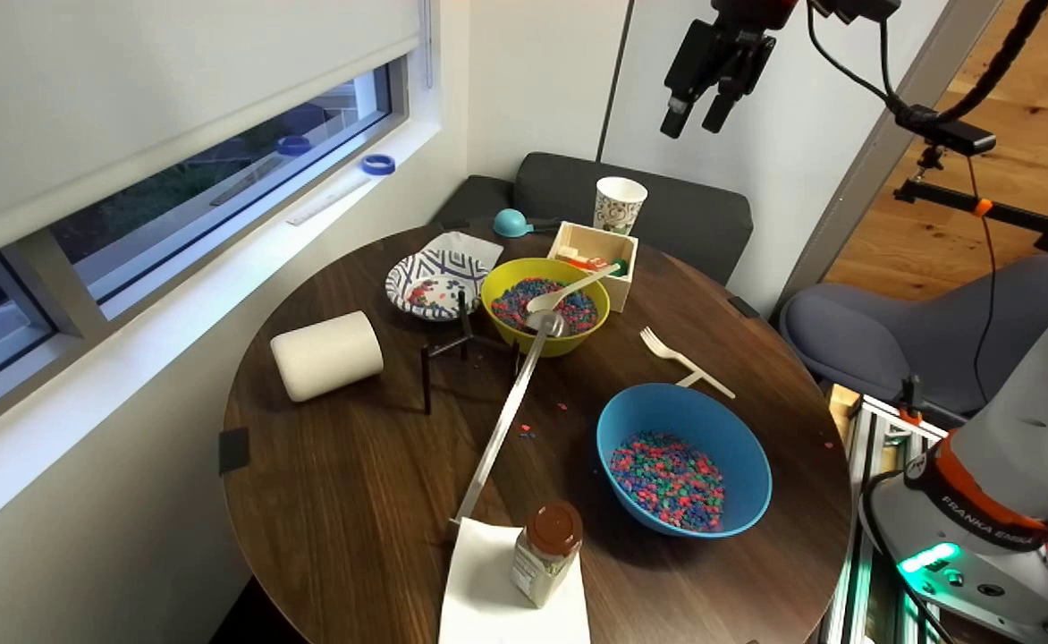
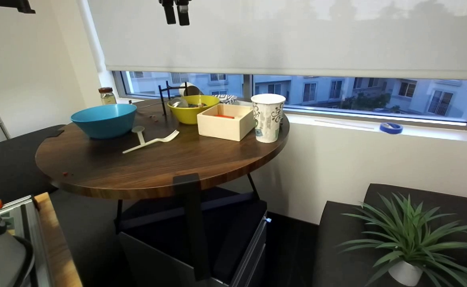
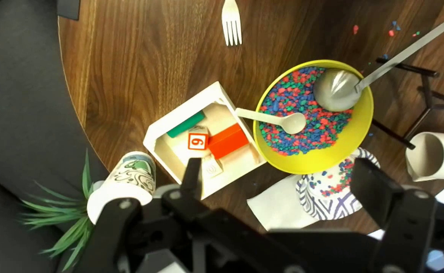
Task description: Move the cup to the right next to the box
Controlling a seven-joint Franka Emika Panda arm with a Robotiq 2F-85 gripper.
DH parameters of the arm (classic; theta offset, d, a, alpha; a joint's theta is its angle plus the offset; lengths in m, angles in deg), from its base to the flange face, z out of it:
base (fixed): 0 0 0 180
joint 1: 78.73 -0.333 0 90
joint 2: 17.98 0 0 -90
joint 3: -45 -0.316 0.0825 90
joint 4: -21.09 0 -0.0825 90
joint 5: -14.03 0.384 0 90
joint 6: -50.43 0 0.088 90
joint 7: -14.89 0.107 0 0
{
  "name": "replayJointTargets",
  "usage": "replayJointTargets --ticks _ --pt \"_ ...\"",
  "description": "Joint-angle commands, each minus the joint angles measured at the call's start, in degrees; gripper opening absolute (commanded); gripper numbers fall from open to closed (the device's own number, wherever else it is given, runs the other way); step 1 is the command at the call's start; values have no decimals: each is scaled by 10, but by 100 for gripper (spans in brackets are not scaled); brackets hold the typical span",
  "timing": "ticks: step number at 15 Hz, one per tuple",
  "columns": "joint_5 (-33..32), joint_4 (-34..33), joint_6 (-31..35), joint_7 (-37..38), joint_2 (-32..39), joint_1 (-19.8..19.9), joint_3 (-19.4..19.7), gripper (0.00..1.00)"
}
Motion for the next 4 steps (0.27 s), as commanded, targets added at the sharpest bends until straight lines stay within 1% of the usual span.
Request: replayJointTargets --ticks 1,4 --pt "-2 -1 -1 -6 -5 -3 1 100" --pt "-6 2 -1 -14 -7 -3 1 100"
